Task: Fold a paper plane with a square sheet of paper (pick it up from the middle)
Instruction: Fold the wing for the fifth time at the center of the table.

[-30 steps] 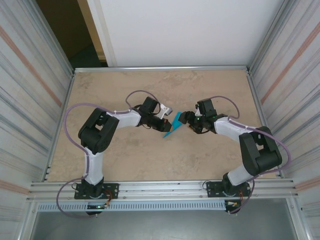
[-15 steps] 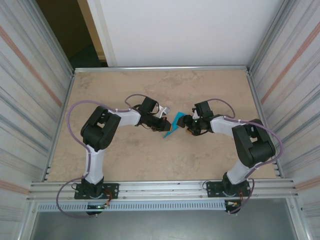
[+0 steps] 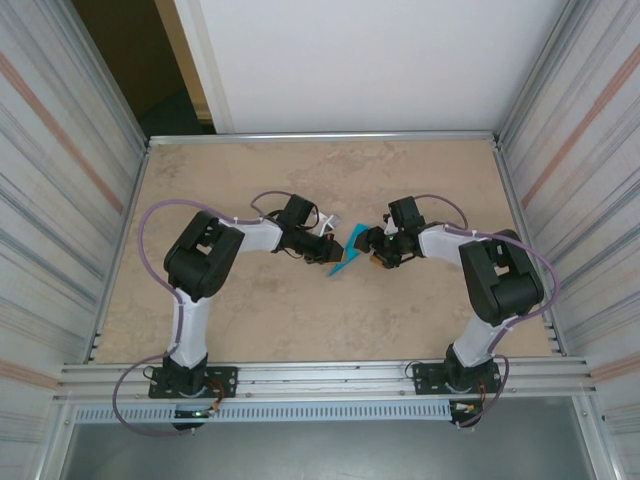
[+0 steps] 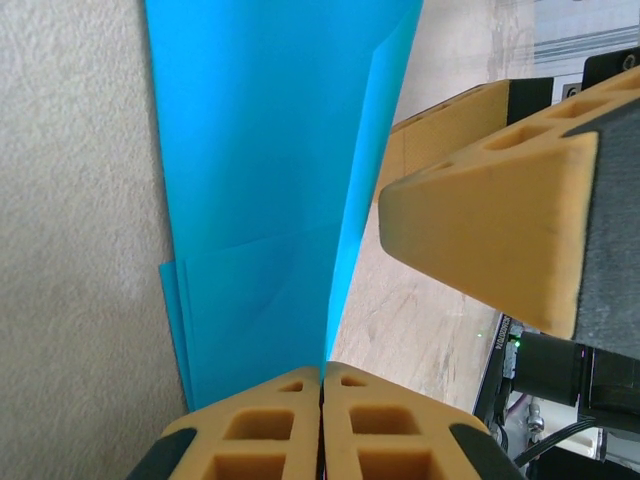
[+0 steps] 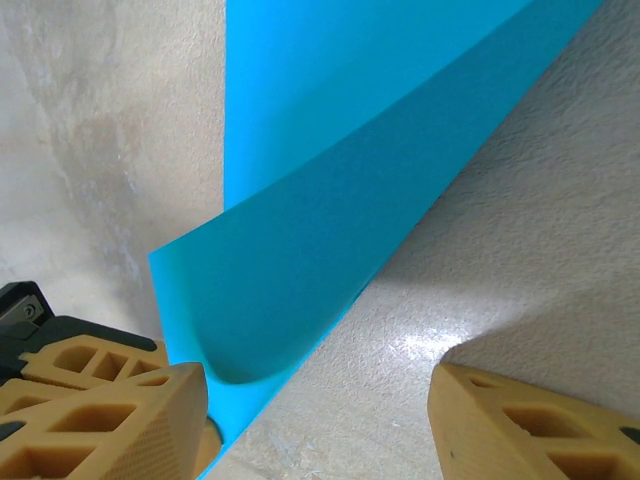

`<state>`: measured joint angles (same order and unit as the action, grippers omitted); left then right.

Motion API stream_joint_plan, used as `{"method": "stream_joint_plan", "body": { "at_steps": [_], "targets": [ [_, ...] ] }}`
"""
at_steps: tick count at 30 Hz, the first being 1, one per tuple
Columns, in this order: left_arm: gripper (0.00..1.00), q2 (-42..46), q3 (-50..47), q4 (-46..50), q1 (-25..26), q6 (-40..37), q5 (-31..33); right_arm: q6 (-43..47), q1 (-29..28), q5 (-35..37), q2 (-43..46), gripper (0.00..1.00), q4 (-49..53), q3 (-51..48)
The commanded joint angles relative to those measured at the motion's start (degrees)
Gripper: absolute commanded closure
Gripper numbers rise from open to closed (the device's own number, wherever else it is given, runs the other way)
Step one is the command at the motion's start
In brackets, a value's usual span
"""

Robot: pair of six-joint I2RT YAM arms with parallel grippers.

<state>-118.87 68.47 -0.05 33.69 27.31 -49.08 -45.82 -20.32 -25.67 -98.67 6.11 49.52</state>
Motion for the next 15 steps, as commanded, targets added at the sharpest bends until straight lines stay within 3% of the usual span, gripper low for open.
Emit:
{"method": "stream_joint_plan", "body": {
  "at_steps": [1,15],
  "targets": [
    [0.9,-0.84,-0.4,-0.38,-0.47,0.64,-1.18,-0.09,-0.29,2.09,-4.15,0.4,0.15,1.06],
    [0.82,-0.76,-1.14,0.05,-0.47,0.06,0.3,-0.85,-1.35,7.3,-9.34,0.39,8.62,5.52]
  ]
}}
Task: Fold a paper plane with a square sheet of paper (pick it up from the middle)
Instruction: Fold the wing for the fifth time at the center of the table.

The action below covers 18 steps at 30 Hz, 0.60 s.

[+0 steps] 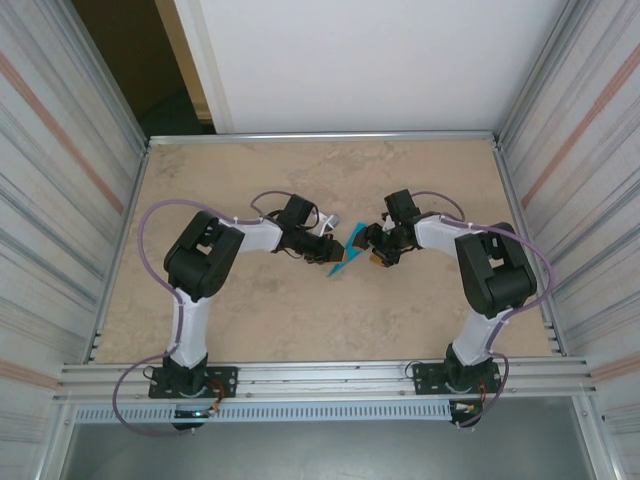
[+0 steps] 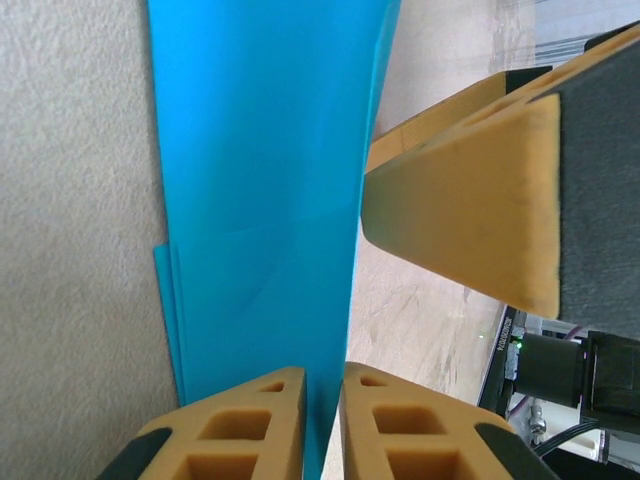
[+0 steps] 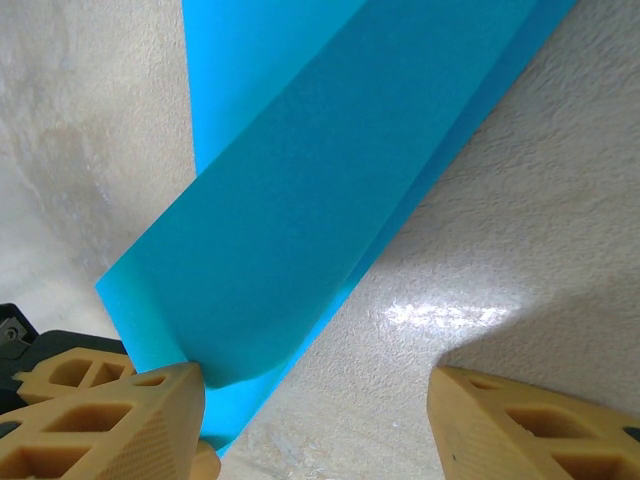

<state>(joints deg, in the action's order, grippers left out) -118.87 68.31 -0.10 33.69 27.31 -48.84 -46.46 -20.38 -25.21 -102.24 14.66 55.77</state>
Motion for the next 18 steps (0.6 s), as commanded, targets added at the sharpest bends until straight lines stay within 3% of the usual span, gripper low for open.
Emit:
{"method": "stream_joint_plan", "body": {
  "at_steps": [1,11,18],
  "targets": [
    [0.81,-0.67,-1.06,0.18,-0.62,-0.02,0.19,-0.22,-1.34,7.0,-6.08,0.39,0.34,-0.64],
    [0.69,2.51,-2.3,-0.3,-0.51,-1.7,0.57,0.09,-1.77,7.72,-7.33,0.4,2.01,0.85],
    [0.64,6.04,-3.59,1.16,-0.47,-3.54,4.85,0.36,-1.87,7.8,-6.98,0.4,2.38,1.25]
  ]
}}
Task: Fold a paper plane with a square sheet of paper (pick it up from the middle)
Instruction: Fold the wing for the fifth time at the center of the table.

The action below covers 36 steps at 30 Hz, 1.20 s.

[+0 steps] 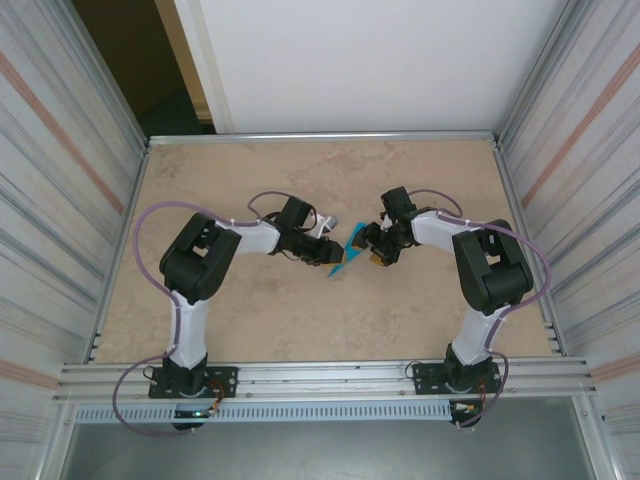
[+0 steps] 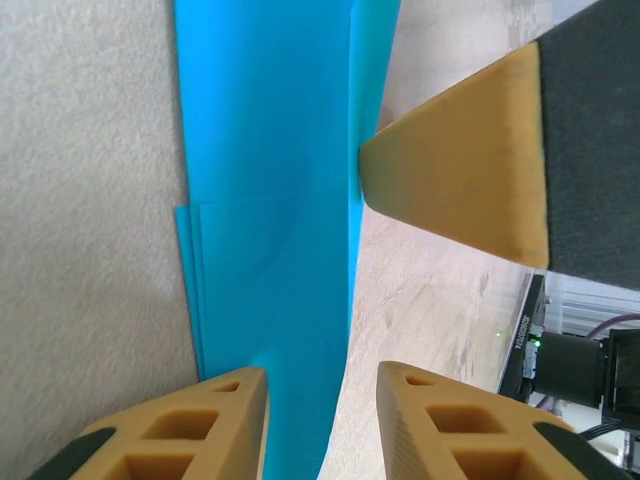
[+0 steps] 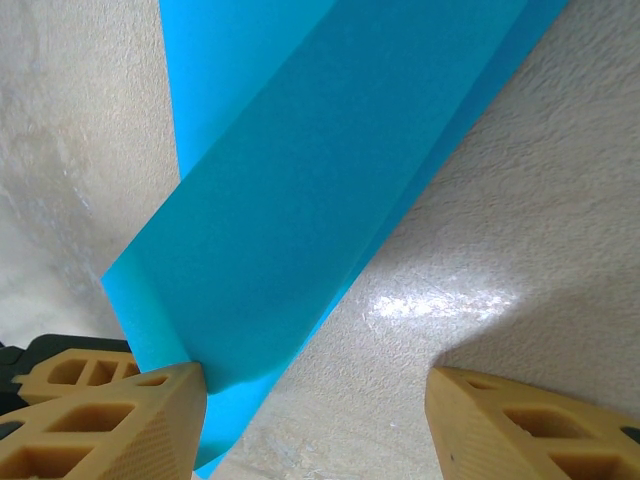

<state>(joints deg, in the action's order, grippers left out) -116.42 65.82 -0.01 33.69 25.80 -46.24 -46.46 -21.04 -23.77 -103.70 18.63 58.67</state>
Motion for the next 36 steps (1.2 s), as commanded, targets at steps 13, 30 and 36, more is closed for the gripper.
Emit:
{"method": "stream_joint_plan", "body": {
  "at_steps": [13,30,36],
  "targets": [
    [0.5,5.09,0.5,6.34,3.77,-6.06,14.59,0.42,-1.45,6.09,-6.11,0.4,-1.41,-1.13],
    [0.57,-0.24,2.84,12.9,5.11,-8.46,19.4,0.22,-1.54,5.93,-7.51,0.4,-1.02,-0.49],
    [0.68,-1.38,2.05,12.5,4.24,-8.14,17.94,0.31,-1.44,6.19,-8.58,0.4,-0.79,-0.14]
  ]
}}
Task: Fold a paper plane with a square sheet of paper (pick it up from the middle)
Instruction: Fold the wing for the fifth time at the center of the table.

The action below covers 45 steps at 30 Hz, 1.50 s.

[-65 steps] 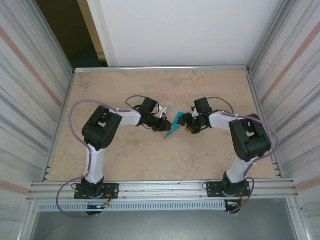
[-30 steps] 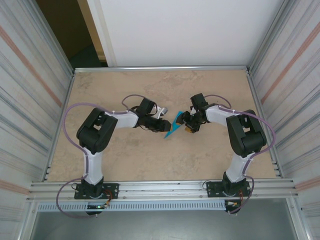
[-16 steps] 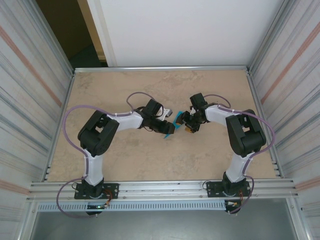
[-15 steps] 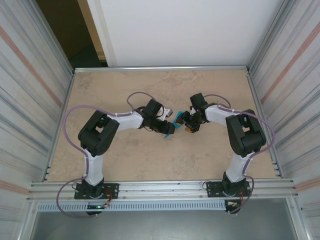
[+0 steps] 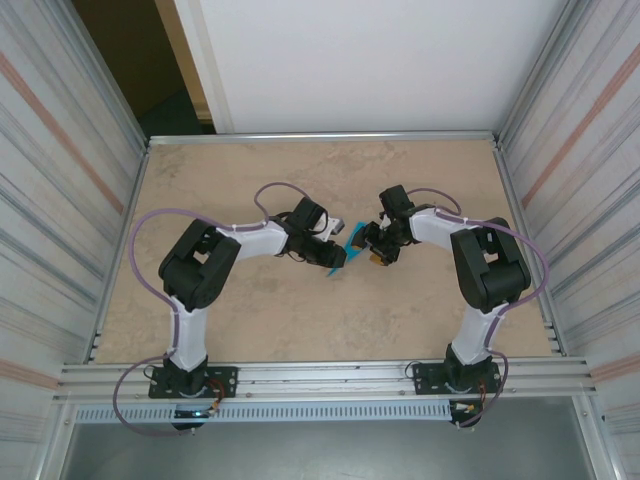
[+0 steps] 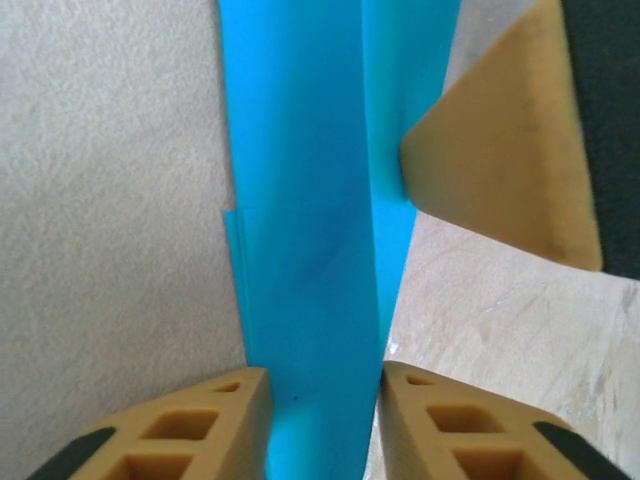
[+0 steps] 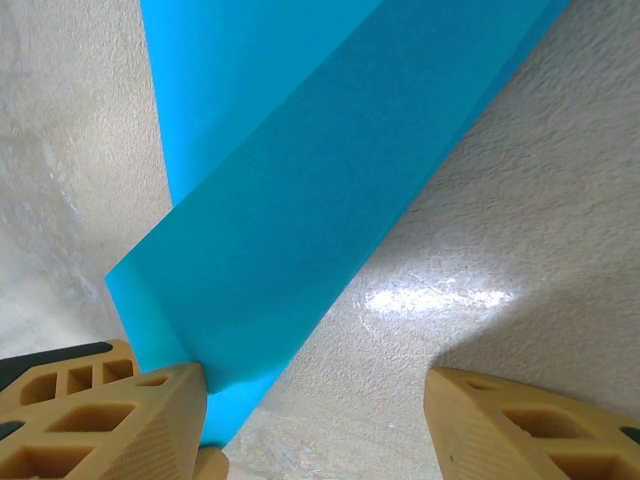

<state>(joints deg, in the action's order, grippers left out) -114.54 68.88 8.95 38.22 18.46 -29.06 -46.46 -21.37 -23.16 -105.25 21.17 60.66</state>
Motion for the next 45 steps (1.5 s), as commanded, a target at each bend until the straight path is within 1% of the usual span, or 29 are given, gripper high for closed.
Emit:
{"method": "stream_joint_plan", "body": {
  "at_steps": [1,6,13,19,27,30,45],
  "targets": [
    [0.69,-3.37,-1.19,3.31,-0.33,-0.62,0.76,0.38,-0.99,5.53,-7.09,0.4,-3.33,-2.13],
    [0.73,-3.82,-1.25,3.12,-0.84,-0.27,0.51,0.6,-1.05,5.53,-7.99,0.4,-3.2,-1.78],
    [0.76,-4.52,-1.03,3.49,-1.03,0.27,0.76,1.15,-1.18,5.57,-9.15,0.4,-2.67,-1.04],
    [0.75,-5.17,-0.11,4.61,-1.02,0.11,0.66,1.34,-1.27,7.32,-9.58,0.42,-1.48,-0.72],
    [0.76,-5.17,0.75,6.24,-1.04,0.26,1.54,0.39,-1.32,8.65,-10.99,0.49,-0.62,-0.64],
    [0.76,-6.74,0.86,6.74,-1.04,0.4,2.14,0.34,-1.38,8.77,-11.46,0.49,-0.47,-0.46],
    [0.78,-8.4,2.04,9.36,-1.03,1.15,4.14,0.65,-1.61,8.53,-13.84,0.5,-0.17,0.6]
  ]
}}
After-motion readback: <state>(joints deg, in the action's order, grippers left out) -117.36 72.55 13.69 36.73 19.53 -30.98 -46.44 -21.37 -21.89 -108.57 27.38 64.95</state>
